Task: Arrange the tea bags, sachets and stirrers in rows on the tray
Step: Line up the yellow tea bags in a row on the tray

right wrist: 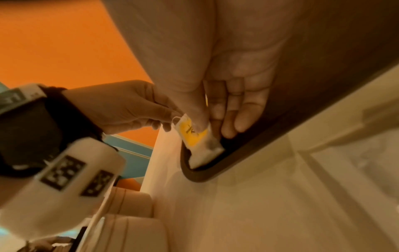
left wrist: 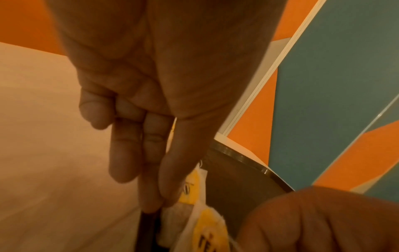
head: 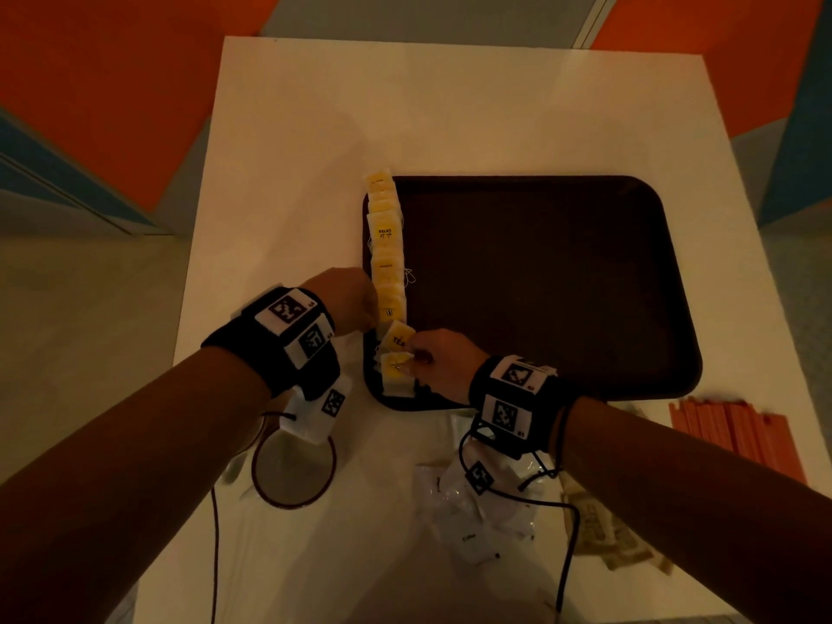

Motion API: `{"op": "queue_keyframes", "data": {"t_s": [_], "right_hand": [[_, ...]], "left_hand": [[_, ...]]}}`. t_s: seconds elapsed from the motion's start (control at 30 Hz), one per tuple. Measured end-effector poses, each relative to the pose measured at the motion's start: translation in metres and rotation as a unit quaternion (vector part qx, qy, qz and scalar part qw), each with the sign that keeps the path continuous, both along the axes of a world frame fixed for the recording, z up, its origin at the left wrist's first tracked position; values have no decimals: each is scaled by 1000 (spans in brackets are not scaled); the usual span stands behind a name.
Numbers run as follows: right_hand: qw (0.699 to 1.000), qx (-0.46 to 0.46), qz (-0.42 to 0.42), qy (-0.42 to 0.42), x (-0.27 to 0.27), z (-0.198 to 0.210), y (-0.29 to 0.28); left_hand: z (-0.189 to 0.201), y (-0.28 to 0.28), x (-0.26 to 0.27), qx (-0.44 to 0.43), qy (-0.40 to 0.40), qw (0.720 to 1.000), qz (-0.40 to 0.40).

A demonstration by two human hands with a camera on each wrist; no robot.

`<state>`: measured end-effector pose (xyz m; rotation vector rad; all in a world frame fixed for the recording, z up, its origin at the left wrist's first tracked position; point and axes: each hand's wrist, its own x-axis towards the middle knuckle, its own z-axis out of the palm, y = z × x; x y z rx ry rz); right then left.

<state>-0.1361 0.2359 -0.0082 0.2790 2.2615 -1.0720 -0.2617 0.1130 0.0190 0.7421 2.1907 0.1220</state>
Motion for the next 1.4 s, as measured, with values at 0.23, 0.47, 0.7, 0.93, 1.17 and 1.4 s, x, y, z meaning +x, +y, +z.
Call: {"op": "queue_keyframes", "data": {"t_s": [0.23, 0.47, 0.7, 0.93, 1.17, 1.4], "right_hand": [[999, -19, -34, 7, 0, -3, 0], [998, -36, -50, 15, 1, 0, 1], [993, -73, -94, -20, 1, -1, -2], [989, -50, -136, -3, 2, 2, 4], [988, -80, -135, -8, 1, 2, -3], [995, 30, -65, 67, -2, 1, 4]], "left_hand": [[8, 12, 6, 16, -16, 999, -42], [-2, 15, 4, -16, 4, 998, -67], [-5, 8, 0, 4, -6, 1000, -11], [-3, -4, -4, 58, -37, 991, 111], [-3, -16, -4, 73, -50, 985, 146], [-2, -18, -7, 93, -48, 980, 171]]}}
